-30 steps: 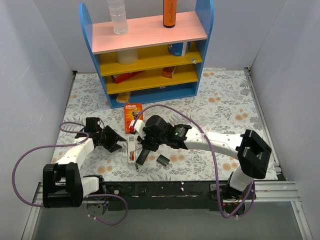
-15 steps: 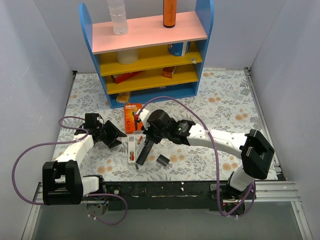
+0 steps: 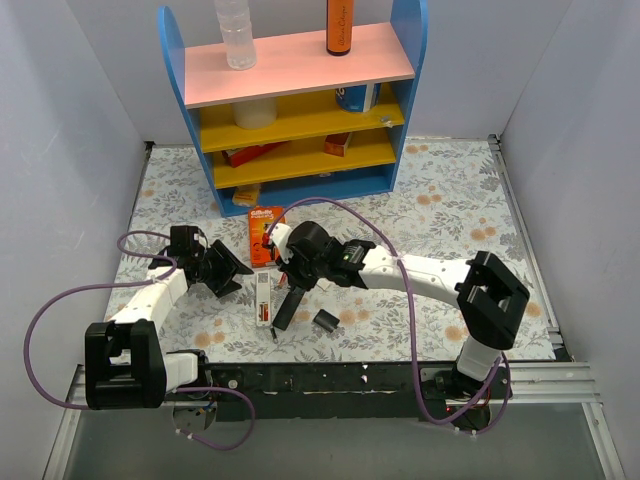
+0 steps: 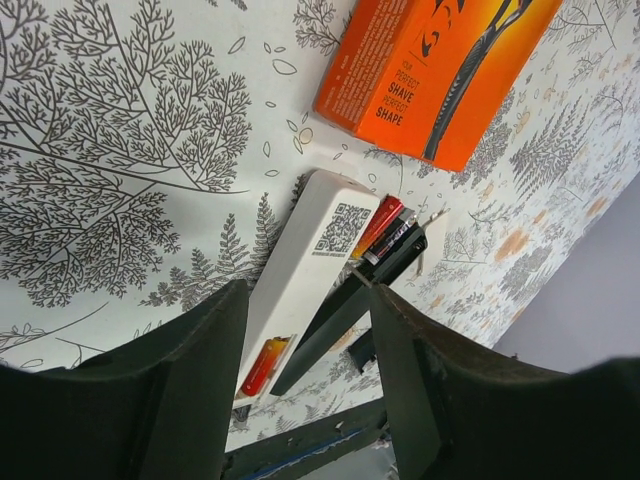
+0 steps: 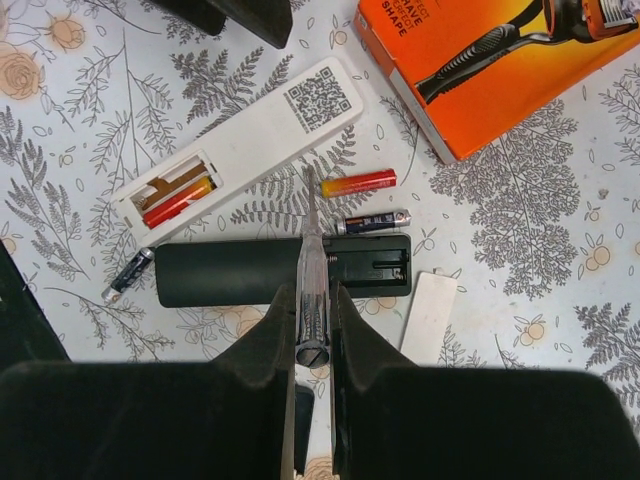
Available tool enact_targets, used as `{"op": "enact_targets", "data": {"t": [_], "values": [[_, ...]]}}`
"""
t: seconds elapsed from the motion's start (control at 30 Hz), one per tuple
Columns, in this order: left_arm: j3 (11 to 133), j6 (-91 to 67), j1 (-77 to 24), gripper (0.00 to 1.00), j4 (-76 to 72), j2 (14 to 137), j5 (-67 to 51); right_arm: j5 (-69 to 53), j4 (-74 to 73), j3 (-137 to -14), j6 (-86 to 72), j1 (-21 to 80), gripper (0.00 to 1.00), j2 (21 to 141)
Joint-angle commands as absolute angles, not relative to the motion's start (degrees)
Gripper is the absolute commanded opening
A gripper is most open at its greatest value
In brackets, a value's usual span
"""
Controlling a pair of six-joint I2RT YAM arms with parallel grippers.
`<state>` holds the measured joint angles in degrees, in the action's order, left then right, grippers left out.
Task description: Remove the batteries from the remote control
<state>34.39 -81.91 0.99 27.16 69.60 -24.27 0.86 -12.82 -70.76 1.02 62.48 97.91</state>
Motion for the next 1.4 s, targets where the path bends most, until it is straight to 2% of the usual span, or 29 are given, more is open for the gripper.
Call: {"op": "enact_targets", "data": {"t": [0.0,0.5,0.73,0.83,1.13,1.37], "values": [[36.8,-80.4,0.8,0.52,28.4,69.0,-22.4,-2.9,-9.5,-74.7,0.4,62.5,0.01,99.2],[40.2,-78.9,0.8,0.54,30.8,68.6,-17.5,-14.3,-4.7,-77.5,1.8,62.7,0.01,104.3],[41.1,-80.2,0.8,0.54,30.4,69.7,-17.8,-16.3,-4.4,-80.1,2.0,63.1,0.01,106.2],[41.5,-80.4,0.8,0.54,30.8,71.2,-17.8,-13.5,-5.4,-81.6,1.8,63.1,0.01,106.2],[42.4,-80.2,0.8,0.53,32.1,73.4,-15.6,-6.4,-11.4,-82.4,1.2,62.0,0.01,101.2],[41.5,-78.7,0.8,0.47,32.0,76.9,-17.7,-10.7,-14.1,-75.2,-0.8,62.0,0.01,93.1]]}}
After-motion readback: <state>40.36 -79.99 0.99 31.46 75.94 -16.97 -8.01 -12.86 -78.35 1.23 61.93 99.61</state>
